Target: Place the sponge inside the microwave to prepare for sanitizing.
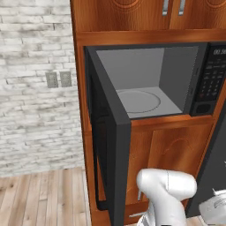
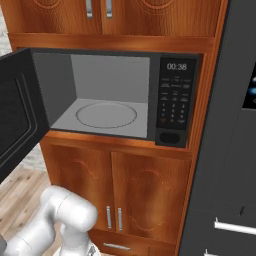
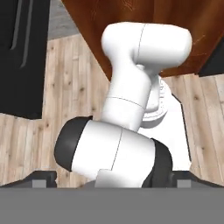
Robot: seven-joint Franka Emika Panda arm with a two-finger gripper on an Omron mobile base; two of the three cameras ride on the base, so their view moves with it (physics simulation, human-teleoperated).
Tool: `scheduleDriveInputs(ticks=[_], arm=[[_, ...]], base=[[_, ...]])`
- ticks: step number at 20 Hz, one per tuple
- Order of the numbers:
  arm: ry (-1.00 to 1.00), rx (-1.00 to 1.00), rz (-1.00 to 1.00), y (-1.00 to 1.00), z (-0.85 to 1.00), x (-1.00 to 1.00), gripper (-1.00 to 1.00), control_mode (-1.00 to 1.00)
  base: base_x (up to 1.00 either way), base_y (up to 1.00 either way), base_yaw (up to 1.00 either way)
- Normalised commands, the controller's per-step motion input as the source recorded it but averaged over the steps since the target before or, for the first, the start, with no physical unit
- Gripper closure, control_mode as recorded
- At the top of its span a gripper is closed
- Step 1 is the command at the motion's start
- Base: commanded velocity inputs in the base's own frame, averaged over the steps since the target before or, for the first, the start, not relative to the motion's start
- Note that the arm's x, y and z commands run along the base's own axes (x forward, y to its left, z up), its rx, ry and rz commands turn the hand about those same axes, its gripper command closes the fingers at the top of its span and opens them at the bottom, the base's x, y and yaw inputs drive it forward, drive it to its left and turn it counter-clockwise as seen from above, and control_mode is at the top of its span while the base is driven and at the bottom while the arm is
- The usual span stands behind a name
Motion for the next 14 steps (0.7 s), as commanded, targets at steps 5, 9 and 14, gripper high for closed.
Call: scheduleDriveInputs(ticks=[5, 9, 14], arm=[[0.57, 0.55, 0.23, -0.72, 0.02, 0.22, -1.00, -1.00], [0.23, 0.12, 0.13, -0.29, -0.01, 0.19, -1.00, -1.00], [0.03, -0.05, 0.06, -0.09, 0.00, 0.42, -1.00, -1.00]], base=[[0.00, 0.00, 0.00], [0.00, 0.00, 0.00], [0.00, 0.00, 0.00]])
